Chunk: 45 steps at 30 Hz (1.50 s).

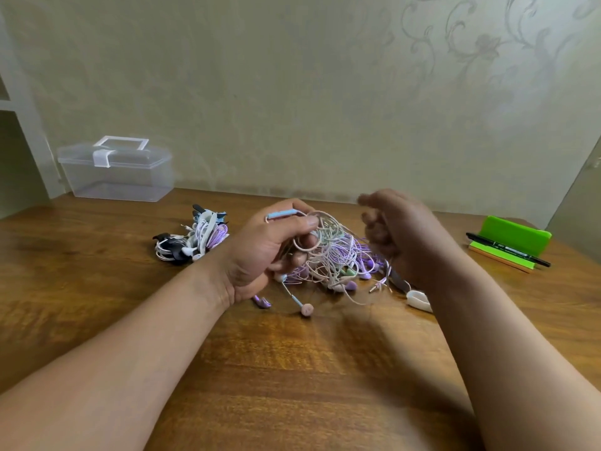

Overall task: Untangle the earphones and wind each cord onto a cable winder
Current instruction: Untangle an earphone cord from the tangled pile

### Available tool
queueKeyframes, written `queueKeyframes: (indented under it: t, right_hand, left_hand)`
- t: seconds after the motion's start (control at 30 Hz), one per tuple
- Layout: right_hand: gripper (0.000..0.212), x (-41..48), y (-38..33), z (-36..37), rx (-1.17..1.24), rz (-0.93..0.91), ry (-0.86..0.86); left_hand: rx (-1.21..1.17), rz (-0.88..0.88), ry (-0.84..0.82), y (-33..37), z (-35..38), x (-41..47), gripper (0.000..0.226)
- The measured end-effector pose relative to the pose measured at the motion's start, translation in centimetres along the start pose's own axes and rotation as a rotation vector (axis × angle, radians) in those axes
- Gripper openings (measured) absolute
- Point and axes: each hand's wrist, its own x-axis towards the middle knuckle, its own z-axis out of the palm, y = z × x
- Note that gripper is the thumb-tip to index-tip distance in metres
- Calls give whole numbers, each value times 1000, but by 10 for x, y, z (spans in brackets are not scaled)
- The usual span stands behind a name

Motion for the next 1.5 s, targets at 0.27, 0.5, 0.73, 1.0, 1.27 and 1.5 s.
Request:
queueKeyframes:
  t: [0.27, 0.5, 0.73, 1.0, 1.27, 1.5]
  right_hand:
    - [30, -17, 0, 9, -369, -118, -416]
    - [20, -11, 1, 4, -300, -107, -278]
    - [36, -4, -2, 11, 69, -58, 61]
    - [35, -8, -5, 5, -158, -218, 87]
    - [26, -21, 1, 24, -518, -352, 90]
    - [22, -25, 3, 32, -579, -443, 82]
  left_hand:
    - [-55, 113, 255, -1, -3, 6, 14]
    - [-206, 91, 317, 6, 0, 3, 39]
    - [19, 110, 49, -1, 0, 1, 34]
    - [518, -11, -227, -5, 4, -8, 28]
    - [158, -64, -462, -4, -2, -13, 89]
    - [-66, -283, -511, 8, -6, -11, 107]
